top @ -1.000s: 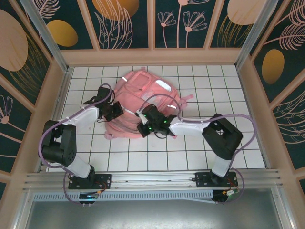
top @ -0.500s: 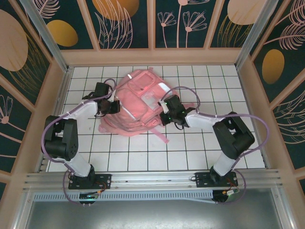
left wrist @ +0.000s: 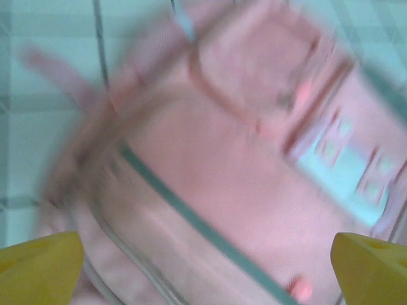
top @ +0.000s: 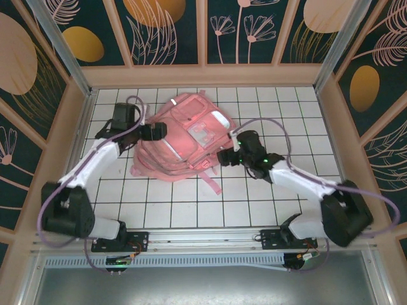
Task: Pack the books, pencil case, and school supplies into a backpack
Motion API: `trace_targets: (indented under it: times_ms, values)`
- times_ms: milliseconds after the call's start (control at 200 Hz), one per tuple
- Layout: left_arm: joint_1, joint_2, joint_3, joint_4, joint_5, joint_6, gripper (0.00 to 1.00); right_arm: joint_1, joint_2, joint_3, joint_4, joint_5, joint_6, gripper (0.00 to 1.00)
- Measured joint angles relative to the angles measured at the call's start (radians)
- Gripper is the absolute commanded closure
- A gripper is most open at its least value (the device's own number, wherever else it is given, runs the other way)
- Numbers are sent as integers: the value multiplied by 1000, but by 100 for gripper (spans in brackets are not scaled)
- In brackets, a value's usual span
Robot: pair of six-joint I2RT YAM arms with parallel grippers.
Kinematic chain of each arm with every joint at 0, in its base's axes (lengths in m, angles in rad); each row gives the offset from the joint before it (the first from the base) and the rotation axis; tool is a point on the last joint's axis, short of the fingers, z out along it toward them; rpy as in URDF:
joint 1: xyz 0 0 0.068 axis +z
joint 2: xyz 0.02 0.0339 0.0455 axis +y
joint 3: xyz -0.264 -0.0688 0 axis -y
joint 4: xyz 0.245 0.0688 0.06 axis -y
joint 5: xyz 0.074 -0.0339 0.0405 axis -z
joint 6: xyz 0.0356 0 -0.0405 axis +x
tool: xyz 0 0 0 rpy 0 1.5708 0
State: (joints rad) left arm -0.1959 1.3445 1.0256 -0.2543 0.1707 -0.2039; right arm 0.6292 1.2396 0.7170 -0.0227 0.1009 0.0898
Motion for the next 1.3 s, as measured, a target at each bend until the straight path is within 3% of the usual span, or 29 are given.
trace_targets:
  times_ms: [205, 335, 450, 566, 721, 1041, 1301]
  values:
    - [0, -338, -379, 494, -270, 87, 1, -113, -335, -131, 120, 251, 76, 1]
    - [0, -285, -588, 723, -372, 184, 1, -251, -506, -316, 271, 345, 50, 1]
    - [4, -190, -689, 881, -451, 247, 1, -364, -558, -528, 463, 337, -20, 1]
    - [37, -126, -747, 1055, -474, 275, 1, -455, -478, -609, 529, 287, -56, 1]
    - [71, -69, -762, 1208, -467, 283, 1, -567, -273, -681, 806, 167, -60, 1]
    - [98, -37, -805, 1343, -401, 230, 1, -660, 290, -542, 1244, -28, -61, 1]
    - [135, 174, -832, 1484, -354, 203, 1, -675, 319, -521, 1306, -102, -58, 1]
